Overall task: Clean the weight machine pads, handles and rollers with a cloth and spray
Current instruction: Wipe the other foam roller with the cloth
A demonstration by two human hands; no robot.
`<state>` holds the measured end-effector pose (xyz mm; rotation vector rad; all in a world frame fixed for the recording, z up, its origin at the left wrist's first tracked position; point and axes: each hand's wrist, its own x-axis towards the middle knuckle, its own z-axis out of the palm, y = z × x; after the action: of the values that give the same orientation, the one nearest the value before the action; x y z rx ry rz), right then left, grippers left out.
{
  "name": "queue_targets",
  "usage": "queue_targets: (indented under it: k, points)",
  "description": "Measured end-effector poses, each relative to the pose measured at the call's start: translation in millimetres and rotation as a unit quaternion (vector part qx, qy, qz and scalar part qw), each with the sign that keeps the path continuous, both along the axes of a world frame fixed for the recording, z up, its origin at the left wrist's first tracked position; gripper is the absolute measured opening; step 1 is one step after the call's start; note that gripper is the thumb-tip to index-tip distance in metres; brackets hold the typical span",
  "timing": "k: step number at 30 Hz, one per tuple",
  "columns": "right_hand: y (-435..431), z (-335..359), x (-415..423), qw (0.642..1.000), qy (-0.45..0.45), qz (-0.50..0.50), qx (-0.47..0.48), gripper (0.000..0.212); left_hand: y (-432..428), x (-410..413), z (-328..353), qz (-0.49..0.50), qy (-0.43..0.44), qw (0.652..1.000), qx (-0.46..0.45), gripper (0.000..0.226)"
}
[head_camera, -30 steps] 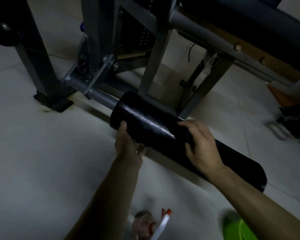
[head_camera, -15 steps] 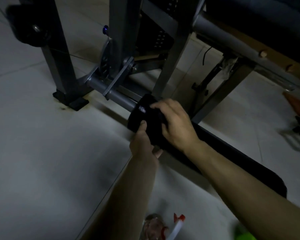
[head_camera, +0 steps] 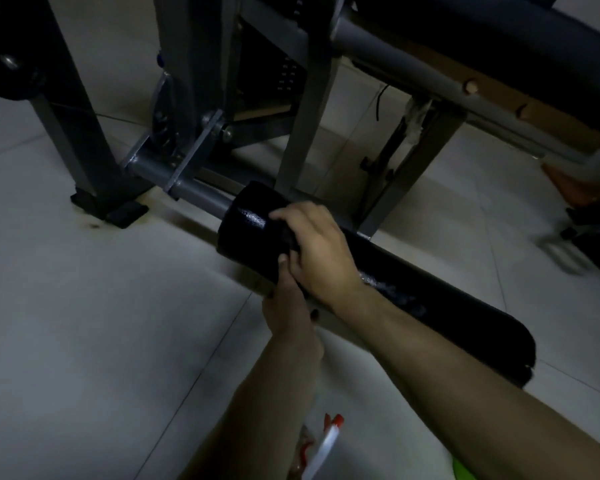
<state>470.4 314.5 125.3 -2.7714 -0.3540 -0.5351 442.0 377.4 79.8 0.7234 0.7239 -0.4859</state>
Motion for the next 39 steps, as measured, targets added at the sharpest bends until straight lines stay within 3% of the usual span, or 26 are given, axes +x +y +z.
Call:
queue_targets:
  k: [3,5,8,14,17,21,24,29,34,37,39]
  points:
    - [-33.7,2.9,-26.9,0.999,0.003,0.002,-0.042,0.048,-17.1,-21.6,1.8,-0.031,0.002,0.999,-0.027,0.058]
    - [-74.2,1.4,-67.7,0.999,-0.011,-0.026,-0.042,0.059,-27.8,-32.1,9.1,-0.044,0.002,0.999,-0.014,0.056]
    - [-141.6,0.9,-134.8,0.991,-0.012,-0.127,-0.026,0.072,-43.9,-42.1,15.1,-0.079,-0.004,0.997,0.024,0.057]
    - [-199.8,-8.2,-216.4,0.957,-0.043,-0.288,-0.001,0.070,-61.0,-49.4,1.2,-0.102,-0.007,0.994,0.027,0.085]
    - [-171.5,-11.7,-178.1,0.961,-0.059,-0.269,0.032,0.072,-63.2,-52.9,0.8,-0.099,-0.017,0.994,0.033,0.097]
    - [-130.3,-10.6,-118.6,0.982,-0.052,-0.174,0.050,0.068,-71.3,-54.2,14.1,-0.054,-0.012,0.997,0.061,0.084]
    - [-148.5,-8.7,-132.1,0.988,-0.035,-0.148,0.025,0.069,-78.9,-56.2,18.4,-0.047,-0.007,0.996,0.075,0.081]
    - [-227.1,-14.5,-229.9,0.965,-0.062,-0.255,0.002,0.068,-94.7,-73.8,-2.1,-0.107,-0.017,0.989,0.096,0.089]
    - [-250.9,-26.1,-276.4,0.932,-0.096,-0.346,0.038,0.063,-101.4,-72.9,-7.8,-0.083,-0.021,0.993,0.082,0.083]
    - [-208.1,-21.5,-240.4,0.957,-0.090,-0.274,0.042,0.071,-103.6,-74.4,-7.0,-0.078,-0.027,0.992,0.092,0.080]
    - [-170.1,-15.2,-200.2,0.977,-0.060,-0.199,0.048,0.063,-103.2,-73.5,-3.9,-0.065,-0.031,0.994,0.079,0.072]
